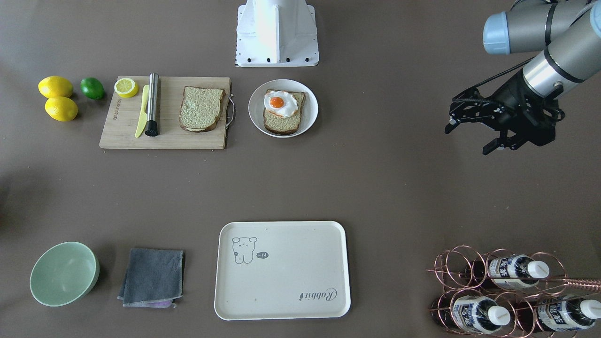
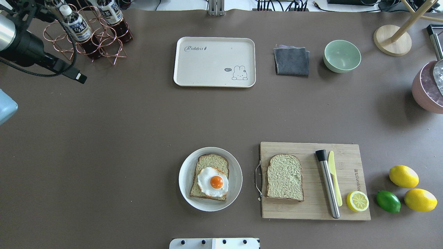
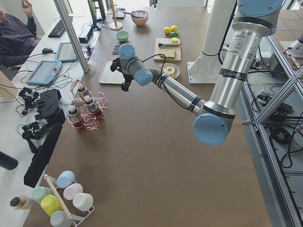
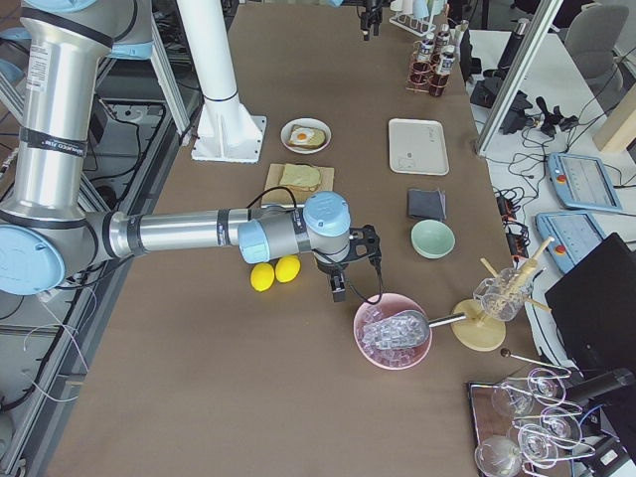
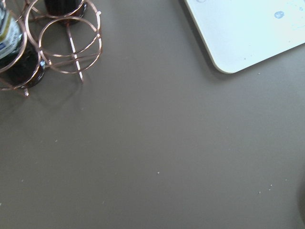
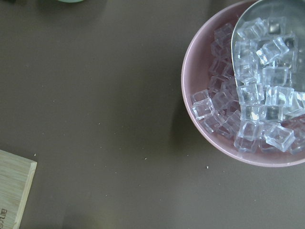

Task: Make sandwich and place on tray
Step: 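Move the left arm above the table while the right arm reaches toward the cutting board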

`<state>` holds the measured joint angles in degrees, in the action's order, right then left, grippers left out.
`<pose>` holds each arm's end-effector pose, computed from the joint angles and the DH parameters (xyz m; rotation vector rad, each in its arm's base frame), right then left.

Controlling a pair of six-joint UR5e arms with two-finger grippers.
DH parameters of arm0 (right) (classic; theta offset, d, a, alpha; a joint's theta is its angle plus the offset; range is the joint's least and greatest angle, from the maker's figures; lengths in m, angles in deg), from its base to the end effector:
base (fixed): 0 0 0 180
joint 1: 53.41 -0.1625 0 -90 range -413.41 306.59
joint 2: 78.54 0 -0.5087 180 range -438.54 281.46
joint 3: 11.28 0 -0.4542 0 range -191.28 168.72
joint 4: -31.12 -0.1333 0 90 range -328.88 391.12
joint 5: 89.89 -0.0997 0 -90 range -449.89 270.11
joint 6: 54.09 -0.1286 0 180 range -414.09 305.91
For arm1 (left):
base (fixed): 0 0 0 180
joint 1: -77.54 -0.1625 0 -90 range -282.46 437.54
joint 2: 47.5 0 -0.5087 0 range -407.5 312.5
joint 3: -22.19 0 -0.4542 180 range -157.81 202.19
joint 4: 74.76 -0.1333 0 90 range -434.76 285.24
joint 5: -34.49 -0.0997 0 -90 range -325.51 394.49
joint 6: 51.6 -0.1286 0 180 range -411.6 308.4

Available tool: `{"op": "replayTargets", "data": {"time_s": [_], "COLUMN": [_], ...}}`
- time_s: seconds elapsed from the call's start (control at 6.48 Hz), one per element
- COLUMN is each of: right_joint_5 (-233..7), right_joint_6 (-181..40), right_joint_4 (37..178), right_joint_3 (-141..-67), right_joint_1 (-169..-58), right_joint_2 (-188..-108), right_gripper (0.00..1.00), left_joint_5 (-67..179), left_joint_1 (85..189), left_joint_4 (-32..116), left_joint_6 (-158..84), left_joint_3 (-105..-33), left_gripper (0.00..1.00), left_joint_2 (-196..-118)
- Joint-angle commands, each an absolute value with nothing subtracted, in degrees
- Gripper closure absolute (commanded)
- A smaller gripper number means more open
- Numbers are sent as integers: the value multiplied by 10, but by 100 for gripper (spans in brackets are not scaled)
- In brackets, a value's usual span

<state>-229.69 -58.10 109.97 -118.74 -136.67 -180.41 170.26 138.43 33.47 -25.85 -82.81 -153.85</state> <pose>-0.0200 -0.4677 0.6669 0.1916 -0.8852 -0.1713 0.2871 -0.6002 0.3966 0.3822 1.0419 0.3976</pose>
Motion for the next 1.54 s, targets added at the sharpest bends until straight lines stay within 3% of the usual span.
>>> {"op": "replayTargets", "data": {"time_s": [0.0,0.31,0.62,1.39], "right_joint_5": [-2302,-2276,-2234,-1998], "right_joint_6": [-674,-809,-1022,-1384], "right_joint_4": [1084,1024,894,872], "right_joint_3": [-1182,-1187,-1195,-1334], "right_joint_1": [-1341,-1276,-1174,-856], "right_joint_2": [-1774,-1768,-1763,-1769], "right_gripper": [1,0,0,0], "left_joint_5": [1681,1536,1527,1480], "left_joint_1": [1332,1227,1186,1132], "left_joint_4": [398,396,392,391], "left_joint_6": [-155,-35,51,111], "left_joint_3": [-799,-806,-806,-807], "left_gripper": [2,1,2,2], "left_joint_2": [-1542,-1572,-1617,-1651]}}
